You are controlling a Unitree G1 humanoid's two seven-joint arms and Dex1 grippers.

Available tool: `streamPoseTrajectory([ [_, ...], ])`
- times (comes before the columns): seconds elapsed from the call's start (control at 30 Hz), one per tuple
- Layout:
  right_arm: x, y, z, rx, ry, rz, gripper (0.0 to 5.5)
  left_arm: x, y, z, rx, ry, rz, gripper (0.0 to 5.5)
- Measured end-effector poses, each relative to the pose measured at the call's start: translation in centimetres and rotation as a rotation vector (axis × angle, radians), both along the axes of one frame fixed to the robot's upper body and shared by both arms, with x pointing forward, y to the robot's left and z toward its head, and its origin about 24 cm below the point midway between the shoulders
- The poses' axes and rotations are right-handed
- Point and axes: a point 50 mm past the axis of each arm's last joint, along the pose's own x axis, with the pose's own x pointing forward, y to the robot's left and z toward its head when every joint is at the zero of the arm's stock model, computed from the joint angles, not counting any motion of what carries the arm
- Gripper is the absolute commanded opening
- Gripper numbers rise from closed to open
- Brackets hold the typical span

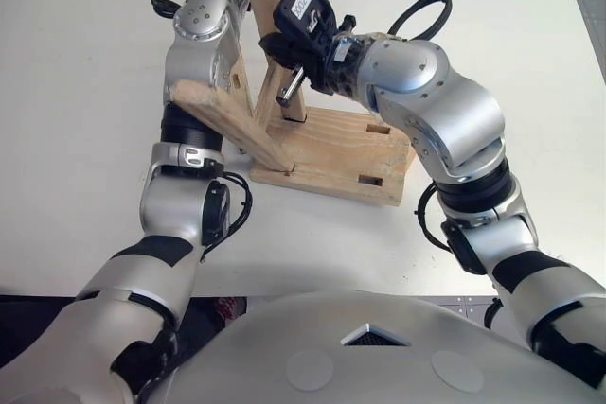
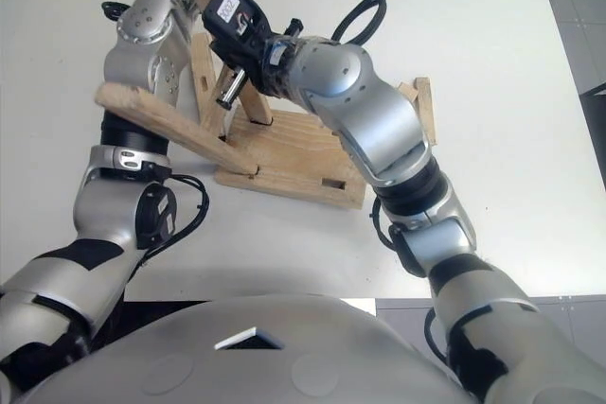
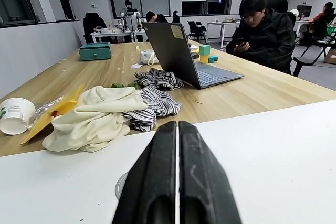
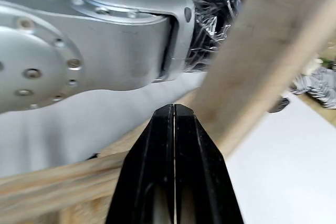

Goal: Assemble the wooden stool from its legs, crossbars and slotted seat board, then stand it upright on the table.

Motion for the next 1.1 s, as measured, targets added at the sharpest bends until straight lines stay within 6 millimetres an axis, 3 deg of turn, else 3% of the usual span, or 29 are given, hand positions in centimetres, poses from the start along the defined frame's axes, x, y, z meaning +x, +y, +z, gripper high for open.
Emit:
streamPoseTrajectory([
  [0.13,0.5,-1.9,0.6,-0.003,-0.029,-0.032,0.0,0.1,0.9,0.9,-0.041,-0.082,-0.004,0.01],
  [0.27,1.5,-7.1,1.3,-0.035,-0.061,-0.155,0.0,-0.9,3.4,3.2,-0.126,-0.192,-0.038,0.01],
  [0.37,1.4,-11.0,1.1,-0.099,-0.031,-0.205,0.0,-3.6,5.5,3.7,-0.116,-0.121,-0.24,0.01],
  [0.47,0.3,-13.0,-1.6,-0.244,0.059,-0.168,0.0,-7.1,7.2,3.5,-0.003,0.016,-0.452,0.01],
  [0.6,-0.6,-13.1,-4.8,-0.328,0.134,-0.124,0.0,-11.0,8.6,3.7,0.112,0.174,-0.676,0.01],
  [0.67,-0.4,-14.0,-6.2,-0.384,0.15,-0.15,0.0,-13.0,9.0,1.7,0.136,0.336,-0.772,0.01],
  [0.77,-0.1,-14.7,-7.2,-0.445,0.141,-0.162,0.0,-15.3,8.3,0.3,0.111,0.459,-0.894,0.01],
  [0.97,0.2,-15.5,-9.5,-0.54,0.141,-0.138,0.0,-17.0,6.2,-2.8,0.126,0.622,-1.021,0.01],
  [1.1,0.2,-15.3,-9.9,-0.553,0.158,-0.097,0.0,-17.5,4.8,-4.2,0.135,0.652,-1.071,0.01],
])
